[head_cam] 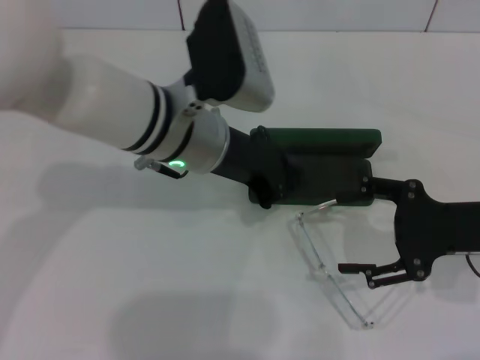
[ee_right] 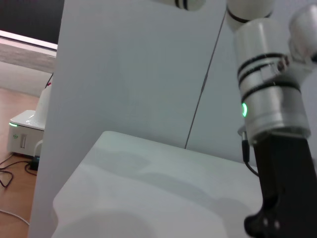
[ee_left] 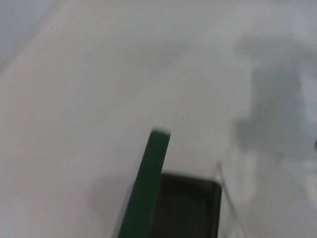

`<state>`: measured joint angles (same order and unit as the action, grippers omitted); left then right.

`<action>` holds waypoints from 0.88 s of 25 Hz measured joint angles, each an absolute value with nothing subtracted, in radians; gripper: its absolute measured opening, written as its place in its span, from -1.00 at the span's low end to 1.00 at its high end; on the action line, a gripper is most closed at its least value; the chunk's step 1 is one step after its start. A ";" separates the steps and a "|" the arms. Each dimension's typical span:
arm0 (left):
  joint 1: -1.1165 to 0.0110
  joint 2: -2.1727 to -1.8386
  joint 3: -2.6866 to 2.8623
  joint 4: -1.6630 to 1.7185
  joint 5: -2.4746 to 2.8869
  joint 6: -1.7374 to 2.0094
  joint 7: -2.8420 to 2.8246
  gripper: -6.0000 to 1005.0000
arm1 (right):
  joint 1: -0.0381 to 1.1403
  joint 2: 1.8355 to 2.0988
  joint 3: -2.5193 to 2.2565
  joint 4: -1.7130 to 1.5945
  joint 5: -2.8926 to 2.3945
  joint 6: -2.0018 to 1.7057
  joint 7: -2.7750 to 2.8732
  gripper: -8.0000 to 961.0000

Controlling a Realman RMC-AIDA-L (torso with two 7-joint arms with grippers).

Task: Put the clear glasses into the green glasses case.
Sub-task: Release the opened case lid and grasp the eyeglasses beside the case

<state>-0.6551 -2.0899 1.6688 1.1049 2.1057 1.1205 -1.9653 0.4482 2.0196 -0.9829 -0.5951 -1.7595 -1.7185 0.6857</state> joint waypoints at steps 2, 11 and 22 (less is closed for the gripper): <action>-0.593 -2.089 1.647 1.164 2.037 1.121 -1.913 -0.64 | 0.447 2.019 -0.981 -0.595 -1.760 -1.721 0.686 0.79; -0.298 -2.088 1.497 1.126 1.461 1.139 -1.409 -0.45 | 0.453 2.014 -0.975 -0.630 -1.759 -1.747 0.753 0.79; -0.261 -2.086 1.315 0.683 1.131 1.473 -1.014 0.10 | 0.476 2.013 -0.980 -0.742 -1.767 -1.741 0.988 0.79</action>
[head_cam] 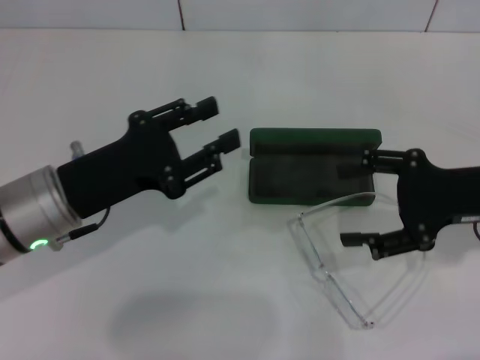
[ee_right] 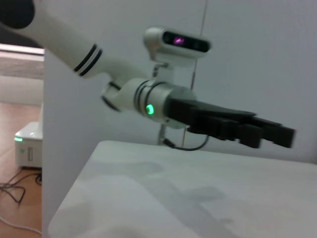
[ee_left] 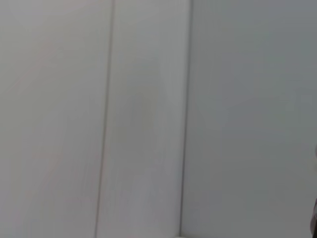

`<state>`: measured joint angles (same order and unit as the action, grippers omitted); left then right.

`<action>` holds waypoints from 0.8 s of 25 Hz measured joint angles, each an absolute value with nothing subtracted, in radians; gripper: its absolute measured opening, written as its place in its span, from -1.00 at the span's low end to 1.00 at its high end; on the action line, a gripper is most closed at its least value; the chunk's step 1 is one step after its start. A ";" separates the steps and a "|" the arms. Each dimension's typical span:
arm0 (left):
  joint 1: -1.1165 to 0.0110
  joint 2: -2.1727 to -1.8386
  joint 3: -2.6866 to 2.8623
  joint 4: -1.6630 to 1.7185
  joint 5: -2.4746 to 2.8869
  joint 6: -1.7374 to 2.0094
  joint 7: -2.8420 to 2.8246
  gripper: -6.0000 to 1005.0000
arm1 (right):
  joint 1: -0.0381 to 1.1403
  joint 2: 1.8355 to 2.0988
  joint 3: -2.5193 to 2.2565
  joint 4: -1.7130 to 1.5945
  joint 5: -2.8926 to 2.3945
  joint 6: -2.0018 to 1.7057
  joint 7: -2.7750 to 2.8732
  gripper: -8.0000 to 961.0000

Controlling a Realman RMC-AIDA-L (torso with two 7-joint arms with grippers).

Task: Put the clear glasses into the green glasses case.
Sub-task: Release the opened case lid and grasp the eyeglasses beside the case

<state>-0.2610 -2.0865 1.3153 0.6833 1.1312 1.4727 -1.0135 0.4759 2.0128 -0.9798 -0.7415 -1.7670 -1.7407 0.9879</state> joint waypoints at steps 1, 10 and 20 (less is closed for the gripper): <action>-0.263 -2.086 1.299 0.663 1.132 1.484 -1.008 0.10 | 0.479 2.012 -0.978 -0.746 -1.767 -1.738 1.013 0.79; -0.256 -2.079 1.220 0.605 1.136 1.489 -0.951 0.11 | 0.469 2.017 -0.978 -0.917 -1.761 -1.728 1.384 0.78; -0.266 -2.076 1.140 0.557 1.137 1.482 -0.880 0.25 | 0.554 2.011 -1.107 -1.408 -2.076 -1.795 2.355 0.78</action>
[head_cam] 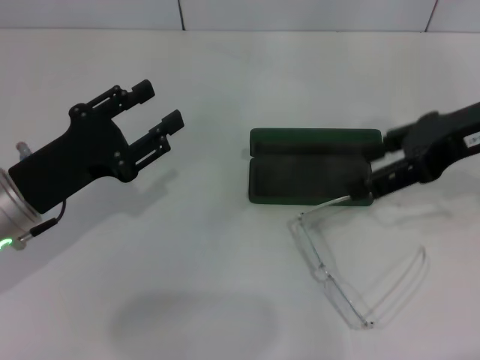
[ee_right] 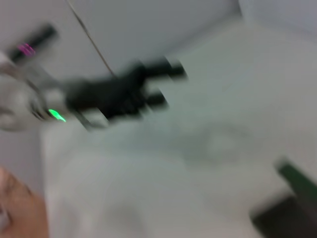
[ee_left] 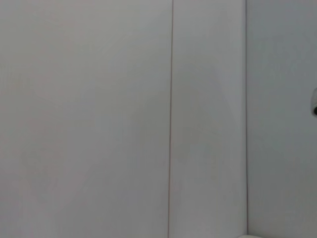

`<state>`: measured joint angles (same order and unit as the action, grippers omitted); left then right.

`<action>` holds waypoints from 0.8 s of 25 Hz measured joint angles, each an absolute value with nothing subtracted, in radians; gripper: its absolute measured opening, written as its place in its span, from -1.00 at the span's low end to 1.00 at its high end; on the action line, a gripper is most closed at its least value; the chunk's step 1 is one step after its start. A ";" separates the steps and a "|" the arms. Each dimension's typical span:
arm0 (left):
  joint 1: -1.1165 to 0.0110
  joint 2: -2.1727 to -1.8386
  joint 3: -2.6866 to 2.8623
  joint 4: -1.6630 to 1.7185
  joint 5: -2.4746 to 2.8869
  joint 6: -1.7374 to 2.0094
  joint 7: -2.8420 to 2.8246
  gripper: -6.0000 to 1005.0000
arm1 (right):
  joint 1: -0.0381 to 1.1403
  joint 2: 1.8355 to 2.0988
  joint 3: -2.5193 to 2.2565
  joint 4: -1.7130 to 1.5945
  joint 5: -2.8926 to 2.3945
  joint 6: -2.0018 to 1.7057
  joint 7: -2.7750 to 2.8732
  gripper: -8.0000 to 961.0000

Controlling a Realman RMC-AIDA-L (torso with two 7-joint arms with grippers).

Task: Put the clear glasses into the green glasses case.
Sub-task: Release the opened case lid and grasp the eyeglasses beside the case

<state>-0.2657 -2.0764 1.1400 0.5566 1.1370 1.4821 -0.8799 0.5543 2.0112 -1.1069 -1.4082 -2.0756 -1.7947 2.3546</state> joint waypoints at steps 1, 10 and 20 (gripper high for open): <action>-0.266 -2.074 1.139 0.556 1.139 1.482 -0.884 0.25 | 0.576 2.011 -1.133 -1.436 -2.127 -1.814 2.425 0.78; -0.270 -2.065 1.136 0.563 1.240 1.482 -0.940 0.25 | 0.838 2.024 -1.359 -1.383 -2.325 -1.929 2.823 0.78; -0.281 -2.055 1.132 0.573 1.310 1.462 -0.964 0.25 | 0.884 2.028 -1.457 -1.198 -2.284 -1.829 2.841 0.75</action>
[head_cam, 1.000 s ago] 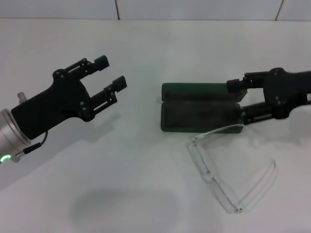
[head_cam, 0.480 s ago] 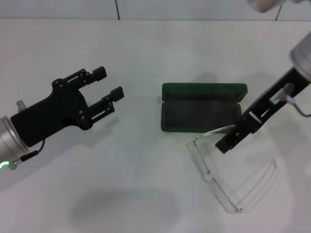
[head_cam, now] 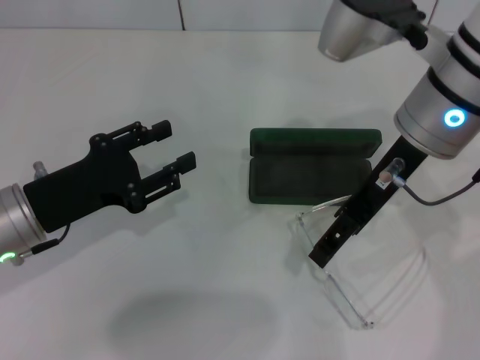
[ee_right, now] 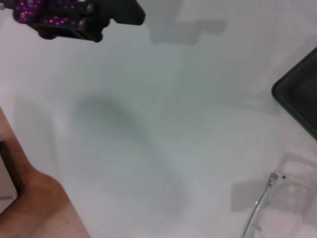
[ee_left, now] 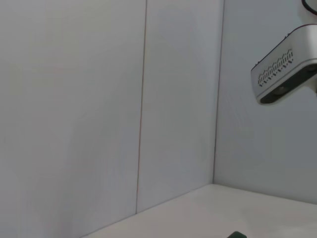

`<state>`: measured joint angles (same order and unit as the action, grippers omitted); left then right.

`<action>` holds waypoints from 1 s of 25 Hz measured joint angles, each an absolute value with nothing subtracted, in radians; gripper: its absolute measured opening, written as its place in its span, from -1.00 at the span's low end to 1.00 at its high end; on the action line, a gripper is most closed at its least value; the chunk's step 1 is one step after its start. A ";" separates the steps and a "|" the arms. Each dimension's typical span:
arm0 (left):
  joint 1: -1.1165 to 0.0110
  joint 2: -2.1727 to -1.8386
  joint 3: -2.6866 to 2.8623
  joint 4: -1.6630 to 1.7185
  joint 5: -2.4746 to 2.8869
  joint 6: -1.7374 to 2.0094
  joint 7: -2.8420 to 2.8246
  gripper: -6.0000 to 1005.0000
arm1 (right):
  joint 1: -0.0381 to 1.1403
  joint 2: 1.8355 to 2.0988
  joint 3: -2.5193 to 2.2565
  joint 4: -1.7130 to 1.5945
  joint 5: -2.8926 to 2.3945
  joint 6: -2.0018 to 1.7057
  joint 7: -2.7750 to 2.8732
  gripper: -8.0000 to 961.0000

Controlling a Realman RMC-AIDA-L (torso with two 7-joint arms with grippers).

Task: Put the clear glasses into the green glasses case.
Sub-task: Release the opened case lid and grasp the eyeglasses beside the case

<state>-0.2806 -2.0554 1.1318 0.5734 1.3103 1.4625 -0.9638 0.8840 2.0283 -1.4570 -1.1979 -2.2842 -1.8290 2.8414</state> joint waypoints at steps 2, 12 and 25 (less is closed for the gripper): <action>-0.279 -2.056 1.131 0.574 1.316 1.462 -0.964 0.25 | 0.885 2.028 -1.467 -1.189 -2.283 -1.826 2.841 0.74; -0.279 -2.058 1.129 0.568 1.326 1.461 -0.961 0.25 | 0.909 2.028 -1.519 -1.062 -2.273 -1.771 2.841 0.72; -0.295 -2.075 1.134 0.564 1.329 1.434 -0.952 0.25 | 0.911 2.029 -1.597 -0.977 -2.233 -1.671 2.841 0.70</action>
<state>-0.2951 -2.0747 1.1337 0.5638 1.3289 1.4340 -0.9522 0.9114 2.0293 -1.5973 -0.9775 -2.2331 -1.6715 2.8408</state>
